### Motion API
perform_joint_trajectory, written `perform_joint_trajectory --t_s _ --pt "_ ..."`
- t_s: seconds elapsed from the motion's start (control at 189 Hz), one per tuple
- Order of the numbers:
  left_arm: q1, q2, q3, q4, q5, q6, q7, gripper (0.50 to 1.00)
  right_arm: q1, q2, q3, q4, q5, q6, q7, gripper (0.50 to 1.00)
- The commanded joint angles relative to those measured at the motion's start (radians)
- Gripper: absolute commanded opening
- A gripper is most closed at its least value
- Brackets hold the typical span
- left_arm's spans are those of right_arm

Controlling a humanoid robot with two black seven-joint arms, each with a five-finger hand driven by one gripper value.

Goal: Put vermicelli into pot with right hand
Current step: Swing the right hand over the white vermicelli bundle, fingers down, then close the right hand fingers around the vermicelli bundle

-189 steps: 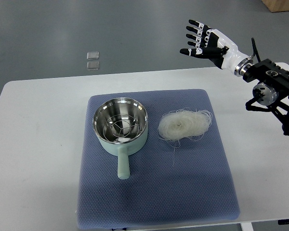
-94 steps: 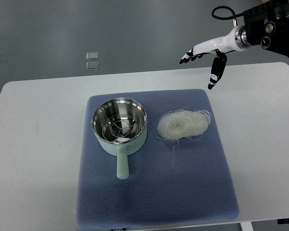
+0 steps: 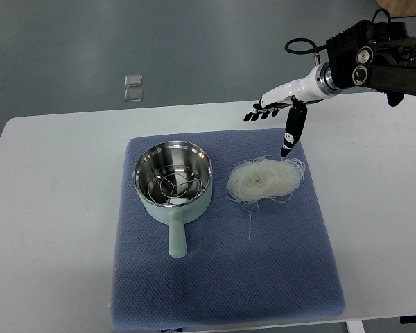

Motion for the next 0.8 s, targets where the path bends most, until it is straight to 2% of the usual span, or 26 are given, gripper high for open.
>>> perform_joint_trajectory --t_s 0.0,0.212,0.44,0.652,0.753,0.795 --pt "0.001 0.0 -0.003 0.002 0.0 0.001 0.001 1.0 -0.047 0.011 0.017 -0.007 -0.004 -0.009 0.003 0.975" --pt "0.001 0.0 -0.005 0.002 -0.001 0.001 0.001 1.0 -0.151 0.026 0.053 -0.026 -0.068 -0.078 0.007 0.975" --pt "0.001 0.0 -0.003 0.002 -0.001 0.001 0.001 1.0 -0.246 0.043 0.098 -0.05 -0.092 -0.117 0.007 0.973" --pt "0.001 0.0 -0.003 0.003 -0.001 0.001 0.001 1.0 -0.294 0.077 0.104 -0.089 -0.128 -0.168 0.009 0.968" --pt "0.001 0.0 -0.003 0.003 -0.001 0.001 0.001 1.0 -0.315 0.089 0.104 -0.106 -0.151 -0.194 0.012 0.926" --pt "0.001 0.0 -0.005 0.005 -0.001 0.001 0.001 1.0 -0.323 0.094 0.104 -0.11 -0.16 -0.199 0.014 0.866"
